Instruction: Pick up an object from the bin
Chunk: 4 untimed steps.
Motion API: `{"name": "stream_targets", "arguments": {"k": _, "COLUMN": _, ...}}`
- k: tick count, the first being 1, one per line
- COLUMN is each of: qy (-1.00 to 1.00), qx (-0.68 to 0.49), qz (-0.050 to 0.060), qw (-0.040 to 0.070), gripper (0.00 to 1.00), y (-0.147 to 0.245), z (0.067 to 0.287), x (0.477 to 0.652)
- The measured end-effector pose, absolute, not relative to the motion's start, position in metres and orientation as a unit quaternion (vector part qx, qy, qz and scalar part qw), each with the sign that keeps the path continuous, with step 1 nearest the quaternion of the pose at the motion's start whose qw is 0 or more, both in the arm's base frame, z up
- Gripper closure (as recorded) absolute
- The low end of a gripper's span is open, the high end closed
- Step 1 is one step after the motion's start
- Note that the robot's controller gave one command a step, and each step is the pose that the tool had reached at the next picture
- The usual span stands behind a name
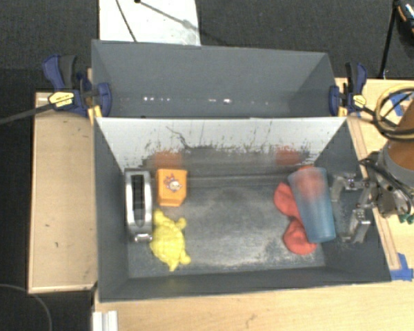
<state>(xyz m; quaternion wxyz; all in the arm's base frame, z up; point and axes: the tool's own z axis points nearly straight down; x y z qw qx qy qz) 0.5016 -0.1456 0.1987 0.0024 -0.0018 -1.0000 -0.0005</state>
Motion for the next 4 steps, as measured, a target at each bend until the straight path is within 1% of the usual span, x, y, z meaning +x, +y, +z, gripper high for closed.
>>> {"name": "stream_targets", "arguments": {"k": 1, "qy": -1.000, "qx": 0.001, "qz": 0.000, "qw": -0.002, "gripper": 0.00, "y": -0.145, "z": 0.203, "x": 0.504}}
{"name": "stream_targets", "arguments": {"k": 2, "qy": -0.993, "qx": 0.117, "qz": 0.002, "qw": -0.004, "gripper": 0.00, "y": -0.148, "z": 0.153, "x": 0.495}}
{"name": "stream_targets", "arguments": {"k": 3, "qy": -0.978, "qx": 0.209, "qz": -0.001, "qw": -0.003, "gripper": 0.00, "y": -0.146, "z": 0.106, "x": 0.490}}
{"name": "stream_targets", "arguments": {"k": 4, "qy": -0.947, "qx": 0.321, "qz": 0.000, "qw": -0.002, "gripper": 0.00, "y": -0.131, "z": 0.131, "x": 0.477}}
